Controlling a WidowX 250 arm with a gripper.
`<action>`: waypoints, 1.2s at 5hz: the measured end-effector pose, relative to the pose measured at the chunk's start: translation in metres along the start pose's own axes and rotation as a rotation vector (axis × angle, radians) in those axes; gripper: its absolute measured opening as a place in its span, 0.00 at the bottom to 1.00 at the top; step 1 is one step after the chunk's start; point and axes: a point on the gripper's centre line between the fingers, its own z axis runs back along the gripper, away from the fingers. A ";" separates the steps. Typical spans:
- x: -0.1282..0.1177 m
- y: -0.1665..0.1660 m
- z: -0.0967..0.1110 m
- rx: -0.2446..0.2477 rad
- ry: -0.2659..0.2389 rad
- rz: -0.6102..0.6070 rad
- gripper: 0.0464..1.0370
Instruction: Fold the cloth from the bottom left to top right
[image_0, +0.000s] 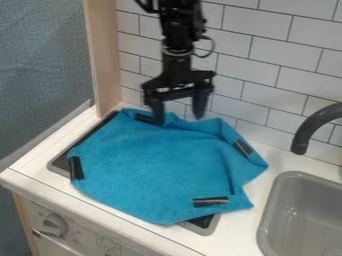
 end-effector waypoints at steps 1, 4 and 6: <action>0.010 0.048 -0.003 0.061 -0.020 0.047 0.96; 0.020 0.141 -0.019 0.109 -0.060 0.100 0.96; 0.024 0.156 -0.045 0.138 -0.033 0.058 0.96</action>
